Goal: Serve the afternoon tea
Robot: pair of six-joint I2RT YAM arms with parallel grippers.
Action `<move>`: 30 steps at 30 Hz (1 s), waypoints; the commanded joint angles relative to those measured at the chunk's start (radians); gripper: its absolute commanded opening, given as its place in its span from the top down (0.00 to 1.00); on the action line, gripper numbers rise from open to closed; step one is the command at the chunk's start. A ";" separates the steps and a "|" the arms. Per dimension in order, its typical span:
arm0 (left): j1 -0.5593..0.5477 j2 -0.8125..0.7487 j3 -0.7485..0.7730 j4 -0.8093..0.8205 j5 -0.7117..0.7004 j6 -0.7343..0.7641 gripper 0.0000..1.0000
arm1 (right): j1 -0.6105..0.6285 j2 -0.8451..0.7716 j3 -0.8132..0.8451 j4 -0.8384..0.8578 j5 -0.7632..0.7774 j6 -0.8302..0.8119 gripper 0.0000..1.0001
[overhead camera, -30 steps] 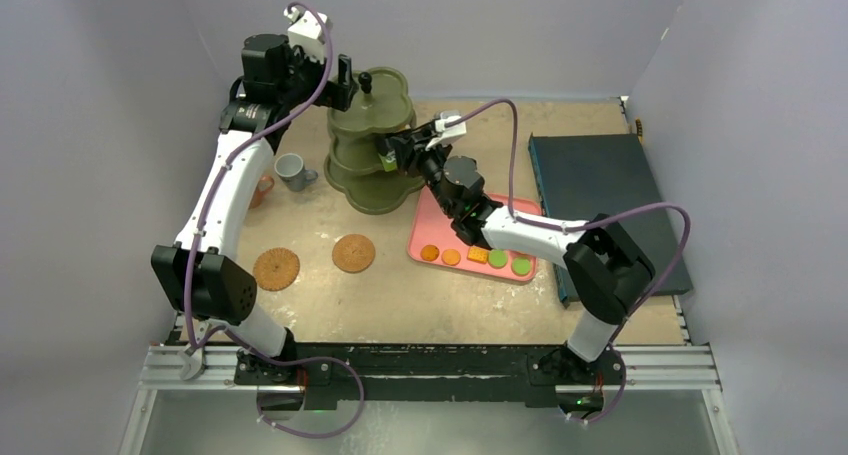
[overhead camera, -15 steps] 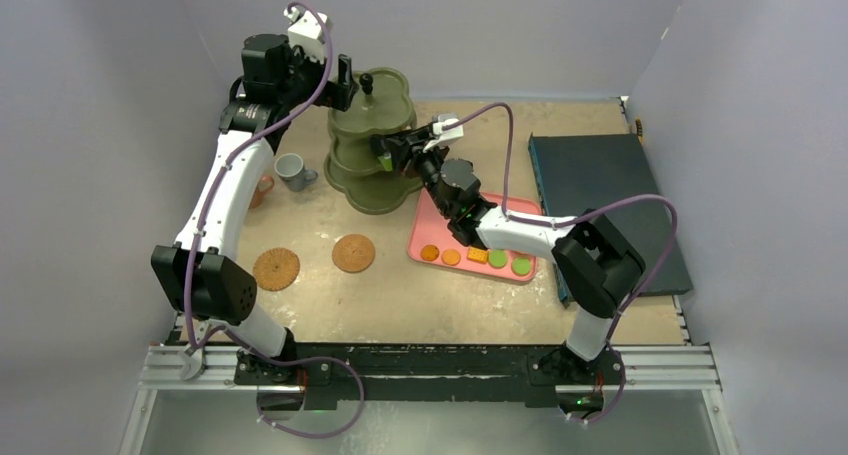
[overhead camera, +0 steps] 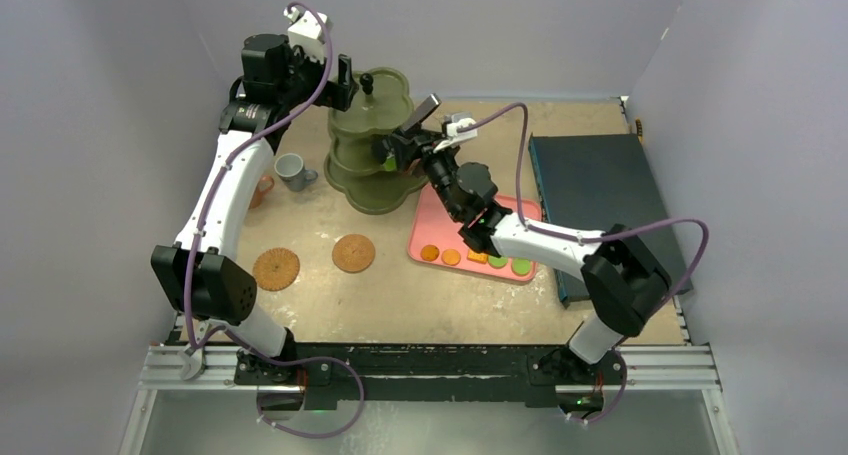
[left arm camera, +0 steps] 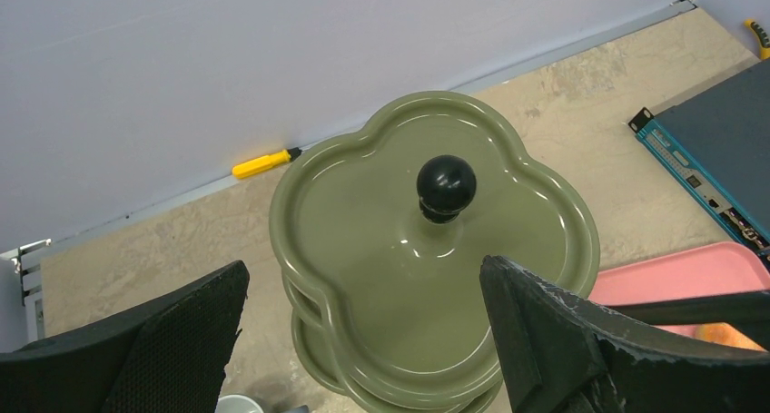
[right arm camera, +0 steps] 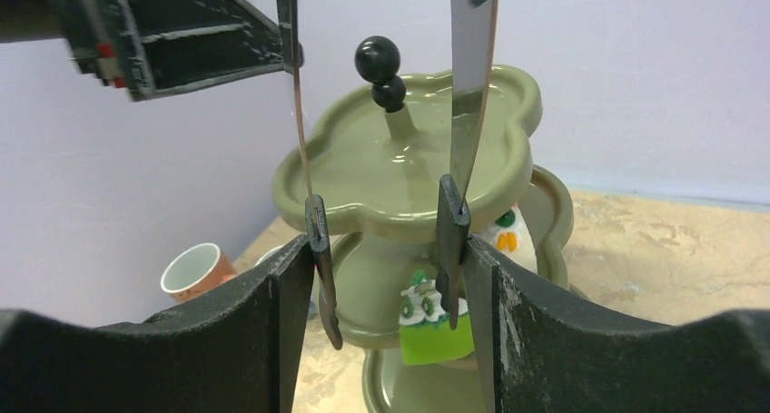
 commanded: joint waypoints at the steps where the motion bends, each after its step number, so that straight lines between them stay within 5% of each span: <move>1: 0.010 -0.047 0.000 0.021 0.010 0.002 0.01 | 0.016 -0.103 -0.059 0.029 0.016 -0.027 0.38; 9: 0.011 -0.048 0.003 0.025 0.019 -0.015 0.01 | 0.022 -0.199 -0.179 -0.004 0.027 -0.009 0.53; 30: 0.011 -0.041 0.025 0.024 0.008 -0.014 0.01 | 0.029 -0.049 -0.132 0.052 0.033 -0.038 0.57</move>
